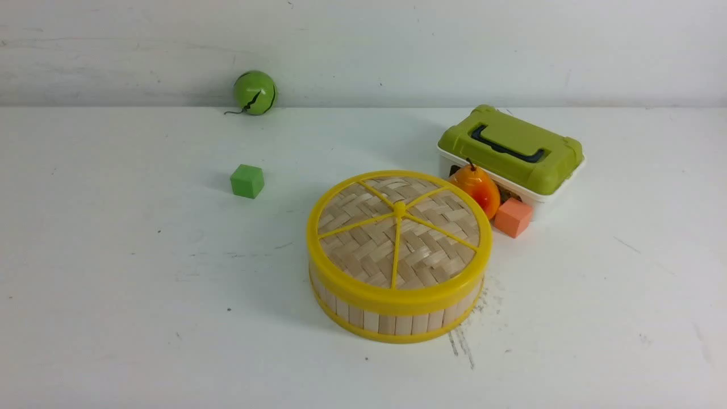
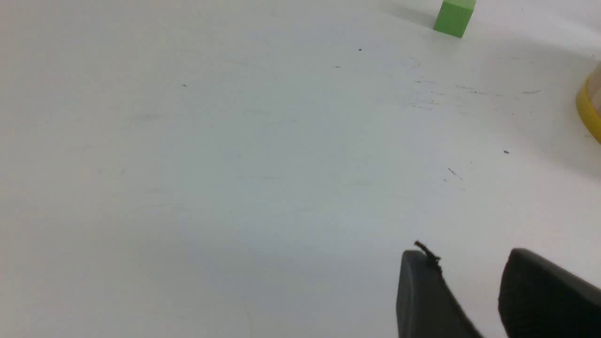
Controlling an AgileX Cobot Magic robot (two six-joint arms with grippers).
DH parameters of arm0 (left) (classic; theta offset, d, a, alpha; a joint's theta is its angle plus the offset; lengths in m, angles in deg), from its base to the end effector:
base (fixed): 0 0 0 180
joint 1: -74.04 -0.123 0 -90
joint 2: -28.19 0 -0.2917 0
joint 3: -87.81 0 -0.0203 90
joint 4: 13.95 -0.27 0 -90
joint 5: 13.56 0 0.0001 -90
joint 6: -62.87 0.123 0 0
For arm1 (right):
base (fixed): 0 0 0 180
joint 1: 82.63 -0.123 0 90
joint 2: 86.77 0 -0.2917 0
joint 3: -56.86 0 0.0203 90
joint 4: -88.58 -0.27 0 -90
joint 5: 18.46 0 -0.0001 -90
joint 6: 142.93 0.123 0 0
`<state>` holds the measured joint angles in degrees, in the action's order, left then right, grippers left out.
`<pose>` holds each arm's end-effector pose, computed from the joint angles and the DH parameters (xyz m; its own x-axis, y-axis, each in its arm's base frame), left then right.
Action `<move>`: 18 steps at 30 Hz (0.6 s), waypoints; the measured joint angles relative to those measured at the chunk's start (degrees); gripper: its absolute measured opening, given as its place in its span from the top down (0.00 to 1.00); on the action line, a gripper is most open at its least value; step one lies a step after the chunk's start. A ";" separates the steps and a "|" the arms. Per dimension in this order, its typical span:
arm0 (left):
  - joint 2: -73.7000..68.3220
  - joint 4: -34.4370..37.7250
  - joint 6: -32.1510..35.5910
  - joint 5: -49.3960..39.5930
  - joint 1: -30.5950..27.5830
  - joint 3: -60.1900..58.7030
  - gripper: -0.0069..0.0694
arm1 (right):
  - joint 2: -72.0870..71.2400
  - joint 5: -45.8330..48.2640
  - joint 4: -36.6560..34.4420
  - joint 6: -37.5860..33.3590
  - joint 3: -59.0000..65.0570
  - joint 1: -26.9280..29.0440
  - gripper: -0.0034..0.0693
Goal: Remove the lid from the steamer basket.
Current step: Use the right arm to lift the lid of the steamer
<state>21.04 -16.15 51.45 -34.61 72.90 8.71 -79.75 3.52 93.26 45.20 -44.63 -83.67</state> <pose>0.0960 0.0036 0.1606 -0.2877 -0.1685 -0.9428 -0.0810 0.9852 -0.1514 0.0954 -0.0020 0.1630 -0.2983 0.0606 -0.9525 0.0308 0.9981 0.0539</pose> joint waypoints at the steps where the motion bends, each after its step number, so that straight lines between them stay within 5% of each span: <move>1: 0.00 0.00 0.00 0.00 0.00 0.00 0.60 | 0.00 0.00 0.00 0.00 0.00 0.00 0.73; 18: 0.00 0.00 0.00 0.00 0.00 0.00 0.60 | 0.00 0.00 0.00 0.00 0.00 0.00 0.71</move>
<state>21.04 -16.15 51.45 -34.61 72.90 8.71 -79.75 3.52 93.26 45.20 -44.63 -83.67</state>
